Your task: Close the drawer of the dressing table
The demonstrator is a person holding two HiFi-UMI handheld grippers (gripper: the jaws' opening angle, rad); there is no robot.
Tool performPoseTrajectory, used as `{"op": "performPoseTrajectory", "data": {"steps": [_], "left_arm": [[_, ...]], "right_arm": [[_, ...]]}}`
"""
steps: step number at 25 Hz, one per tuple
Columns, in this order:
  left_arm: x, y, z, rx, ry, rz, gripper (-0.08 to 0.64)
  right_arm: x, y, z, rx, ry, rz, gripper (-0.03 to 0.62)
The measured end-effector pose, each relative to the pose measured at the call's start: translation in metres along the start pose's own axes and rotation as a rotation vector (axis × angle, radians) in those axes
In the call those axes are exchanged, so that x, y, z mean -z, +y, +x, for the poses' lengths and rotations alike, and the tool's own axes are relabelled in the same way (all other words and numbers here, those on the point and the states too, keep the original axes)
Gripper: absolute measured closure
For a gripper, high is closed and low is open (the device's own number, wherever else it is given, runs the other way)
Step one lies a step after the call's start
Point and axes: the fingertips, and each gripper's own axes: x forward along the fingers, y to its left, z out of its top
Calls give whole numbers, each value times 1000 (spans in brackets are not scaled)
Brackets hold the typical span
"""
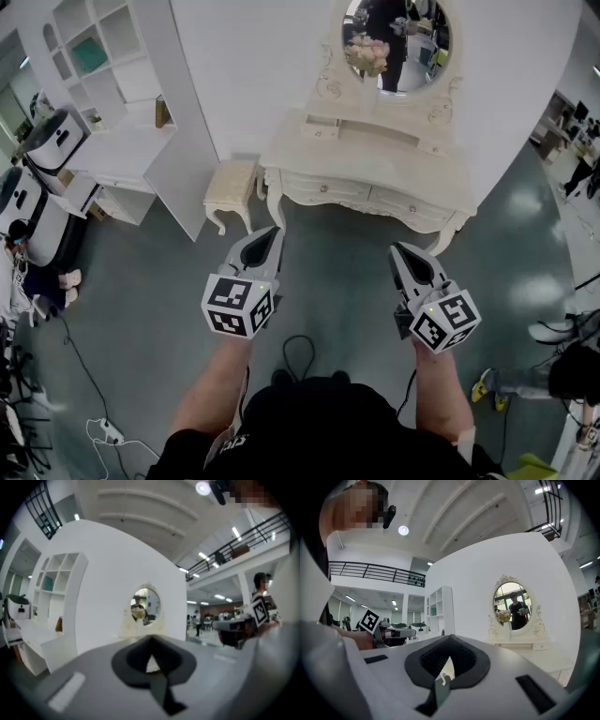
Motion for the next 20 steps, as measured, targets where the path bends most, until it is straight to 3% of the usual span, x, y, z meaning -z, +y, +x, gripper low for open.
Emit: {"op": "performPoseTrajectory", "data": {"steps": [9, 15, 20], "left_arm": [[10, 11, -17, -15, 2, -4, 552], [29, 35, -36, -35, 24, -43, 552], [31, 58, -53, -36, 24, -27, 552]], "right_arm": [[10, 19, 1, -1, 23, -5, 601], [27, 44, 15, -11, 53, 18, 601], [28, 67, 34, -21, 42, 22, 601]]}}
